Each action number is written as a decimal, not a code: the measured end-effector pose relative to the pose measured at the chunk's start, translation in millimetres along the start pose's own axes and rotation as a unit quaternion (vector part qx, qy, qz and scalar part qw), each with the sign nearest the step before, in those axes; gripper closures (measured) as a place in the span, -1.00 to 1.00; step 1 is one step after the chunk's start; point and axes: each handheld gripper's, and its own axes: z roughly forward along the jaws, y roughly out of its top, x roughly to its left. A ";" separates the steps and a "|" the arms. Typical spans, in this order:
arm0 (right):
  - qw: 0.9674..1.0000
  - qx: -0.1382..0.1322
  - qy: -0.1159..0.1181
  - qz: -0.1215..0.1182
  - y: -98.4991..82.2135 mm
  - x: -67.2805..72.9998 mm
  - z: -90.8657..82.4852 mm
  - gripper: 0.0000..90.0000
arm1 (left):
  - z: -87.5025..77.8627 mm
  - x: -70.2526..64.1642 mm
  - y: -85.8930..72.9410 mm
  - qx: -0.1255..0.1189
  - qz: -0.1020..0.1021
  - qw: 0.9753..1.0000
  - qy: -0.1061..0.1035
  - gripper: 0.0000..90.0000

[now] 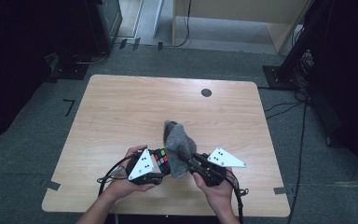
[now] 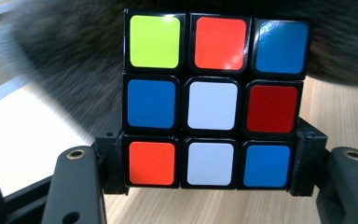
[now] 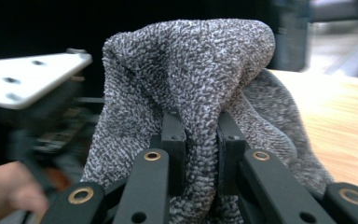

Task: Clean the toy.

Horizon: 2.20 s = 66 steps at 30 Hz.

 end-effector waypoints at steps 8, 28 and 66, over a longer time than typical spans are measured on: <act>0.996 0.033 -0.079 0.026 -14.0 -27.7 -1.4 0.76 | -9.3 6.9 2.5 -0.024 -0.019 1.000 -0.004 -0.25; 0.995 0.037 0.030 0.086 -23.8 -34.1 10.4 0.75 | -9.5 8.6 3.1 -0.043 -0.047 0.997 -0.033 -0.25; 0.995 0.060 0.052 0.059 -39.1 -33.1 23.1 0.75 | -13.8 11.4 3.9 -0.057 -0.064 0.996 -0.016 -0.25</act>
